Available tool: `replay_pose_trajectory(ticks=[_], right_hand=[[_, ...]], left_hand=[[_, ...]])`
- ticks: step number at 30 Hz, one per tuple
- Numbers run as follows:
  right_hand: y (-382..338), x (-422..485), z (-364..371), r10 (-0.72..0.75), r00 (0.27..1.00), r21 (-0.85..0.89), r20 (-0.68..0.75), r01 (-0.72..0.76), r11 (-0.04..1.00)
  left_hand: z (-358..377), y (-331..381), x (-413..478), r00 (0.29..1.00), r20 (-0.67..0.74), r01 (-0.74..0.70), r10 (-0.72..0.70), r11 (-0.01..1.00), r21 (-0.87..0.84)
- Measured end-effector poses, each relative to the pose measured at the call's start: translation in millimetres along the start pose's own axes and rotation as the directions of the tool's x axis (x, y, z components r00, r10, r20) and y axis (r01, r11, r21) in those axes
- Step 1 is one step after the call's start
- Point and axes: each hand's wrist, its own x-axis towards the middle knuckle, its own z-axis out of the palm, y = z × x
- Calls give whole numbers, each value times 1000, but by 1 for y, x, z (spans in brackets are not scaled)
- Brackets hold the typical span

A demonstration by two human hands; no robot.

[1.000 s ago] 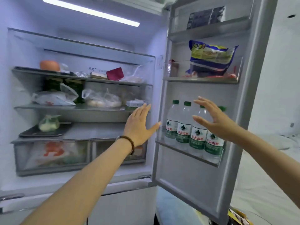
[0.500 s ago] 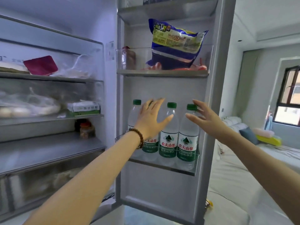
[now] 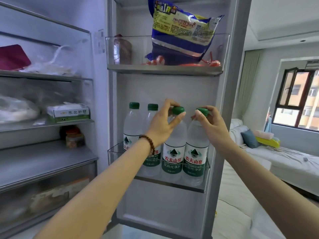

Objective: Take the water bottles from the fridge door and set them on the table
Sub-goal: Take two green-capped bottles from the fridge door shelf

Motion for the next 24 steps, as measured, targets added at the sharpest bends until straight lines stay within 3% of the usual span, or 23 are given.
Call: replay_pose_trajectory(ticks=[3,7,12,17,20,24], right_hand=[[4,-3,0,-6,1000,38,-16,6,999],[2,-6,-1,-11,1000,76,5,11,997],[-4,-17,-3,-77,997,199,11,73,977],[-33,-13,-13,-186,983,298,13,173,939],[-72,-2,-24,-307,952,328,8,288,900],[-121,-3,-30,-429,898,370,96,368,853]], left_hand=[[6,2,-2,990,3,139,-142,959,-247],[6,3,-2,981,7,186,-192,940,-287],[9,15,-11,984,-49,145,-170,934,-327],[4,55,-13,963,-225,72,-149,945,-318],[-13,94,-10,918,-379,-7,-115,952,-305],[-40,145,-23,861,-496,-1,-113,975,-223]])
